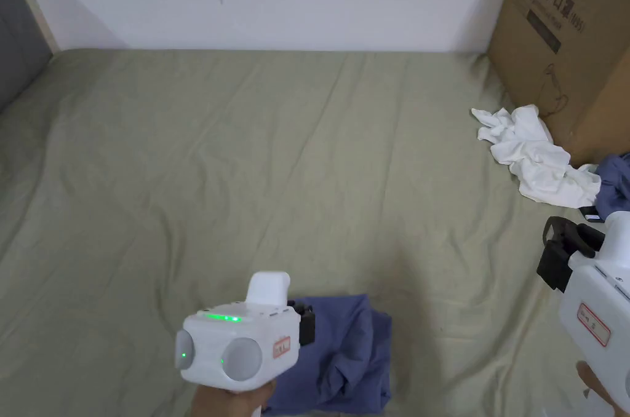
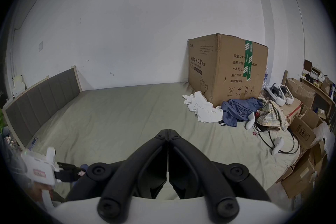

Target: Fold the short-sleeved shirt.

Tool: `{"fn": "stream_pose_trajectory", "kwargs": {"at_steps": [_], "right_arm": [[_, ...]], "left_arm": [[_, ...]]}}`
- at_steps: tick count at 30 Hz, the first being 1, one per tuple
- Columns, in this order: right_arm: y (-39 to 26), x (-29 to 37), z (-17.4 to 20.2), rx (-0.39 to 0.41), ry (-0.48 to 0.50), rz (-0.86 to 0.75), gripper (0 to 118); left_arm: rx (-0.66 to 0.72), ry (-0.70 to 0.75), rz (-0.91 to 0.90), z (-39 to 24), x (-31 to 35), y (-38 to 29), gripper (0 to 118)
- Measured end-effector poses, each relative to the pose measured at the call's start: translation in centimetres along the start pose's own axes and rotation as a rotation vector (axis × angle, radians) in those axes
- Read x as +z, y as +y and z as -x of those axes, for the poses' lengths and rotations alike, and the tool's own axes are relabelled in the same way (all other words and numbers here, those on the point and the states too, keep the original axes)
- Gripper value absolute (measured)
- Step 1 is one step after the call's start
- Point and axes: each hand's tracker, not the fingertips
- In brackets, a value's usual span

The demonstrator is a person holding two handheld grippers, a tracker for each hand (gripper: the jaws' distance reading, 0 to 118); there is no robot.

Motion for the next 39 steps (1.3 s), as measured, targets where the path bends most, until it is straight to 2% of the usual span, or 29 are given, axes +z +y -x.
{"fn": "stream_pose_trajectory", "kwargs": {"at_steps": [9,18,26,39], "right_arm": [[-0.2,0.7,-1.6,0.001,-0.029,0.005,3],[-0.3,0.9,-2.1,-0.005,-0.044,0.008,3],[0.5,1.5,-0.2,0.003,-0.008,-0.025,3],[2.3,3.1,5.0,0.009,0.077,-0.121,3]], "left_arm": [[-0.148,-0.025,0.099,-5.4,-4.2,-3.8,6],[-0.145,-0.069,0.094,-7.8,-4.4,-3.7,6],[-0.094,-0.131,-0.133,-6.5,2.1,0.5,6],[-0.188,0.096,-0.569,-1.1,15.0,6.7,6]]}}
